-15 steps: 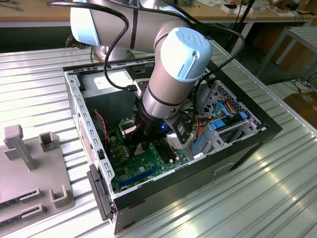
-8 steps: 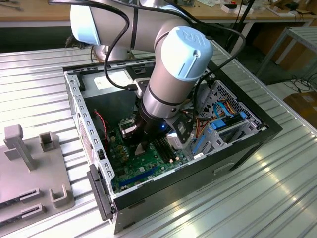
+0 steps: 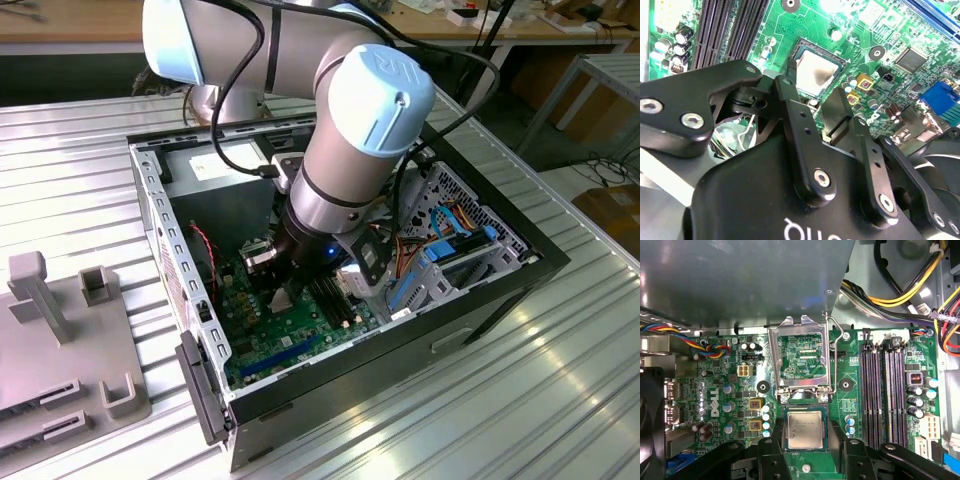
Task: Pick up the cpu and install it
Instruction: 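Place the cpu into insertion slot, then close the cpu cover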
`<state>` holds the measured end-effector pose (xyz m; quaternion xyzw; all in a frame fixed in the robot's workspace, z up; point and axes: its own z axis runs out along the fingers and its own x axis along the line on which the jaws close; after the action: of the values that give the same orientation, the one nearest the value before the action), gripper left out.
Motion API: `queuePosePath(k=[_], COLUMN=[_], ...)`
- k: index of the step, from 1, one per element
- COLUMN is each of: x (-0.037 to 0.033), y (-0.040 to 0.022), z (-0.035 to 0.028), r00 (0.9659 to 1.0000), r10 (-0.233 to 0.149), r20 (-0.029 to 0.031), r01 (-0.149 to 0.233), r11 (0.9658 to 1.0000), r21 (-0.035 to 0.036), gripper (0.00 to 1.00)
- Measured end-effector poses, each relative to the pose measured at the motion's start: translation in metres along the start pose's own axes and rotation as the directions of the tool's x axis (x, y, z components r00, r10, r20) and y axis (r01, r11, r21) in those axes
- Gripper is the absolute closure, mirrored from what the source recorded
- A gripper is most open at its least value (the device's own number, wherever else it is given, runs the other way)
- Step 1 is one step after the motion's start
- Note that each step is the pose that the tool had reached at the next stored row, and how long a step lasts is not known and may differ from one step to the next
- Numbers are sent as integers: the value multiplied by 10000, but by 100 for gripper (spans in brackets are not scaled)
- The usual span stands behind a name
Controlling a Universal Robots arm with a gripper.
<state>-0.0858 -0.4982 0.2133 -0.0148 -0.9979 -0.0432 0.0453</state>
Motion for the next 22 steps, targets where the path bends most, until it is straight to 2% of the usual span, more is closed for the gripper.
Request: queuePosePath(k=[2, 4, 5, 6, 7, 8, 9, 12, 13, 14, 15, 17, 22], x=[0, -1, -1, -1, -1, 0, 6, 16, 17, 19, 21, 21, 22], y=[0, 0, 0, 0, 0, 0, 0, 3, 4, 4, 5, 5, 4], z=[0, 0, 0, 0, 0, -2, -6, -36, -48, -58, -58, -59, -60], r00=[10000, 10000, 10000, 10000, 10000, 10000, 10000, 9999, 9999, 9997, 9996, 9996, 9995], r10=[0, 0, 0, 0, 0, 0, -2, -6, -7, -6, -7, -11, -10], r20=[0, 0, 0, 0, 1, 1, 15, 117, 161, 230, 267, 298, 318], r01=[0, 0, 0, 0, 0, 0, 2, 6, 6, 5, 6, 10, 8], r11=[10000, 10000, 10000, 10000, 10000, 10000, 10000, 10000, 10000, 10000, 10000, 10000, 10000], r21=[0, 0, 0, -1, -2, -2, 1, 32, 34, 33, 30, 33, 55], gripper=[53, 66, 66, 72, 84, 84, 89, 89, 89, 89, 89, 89, 89])
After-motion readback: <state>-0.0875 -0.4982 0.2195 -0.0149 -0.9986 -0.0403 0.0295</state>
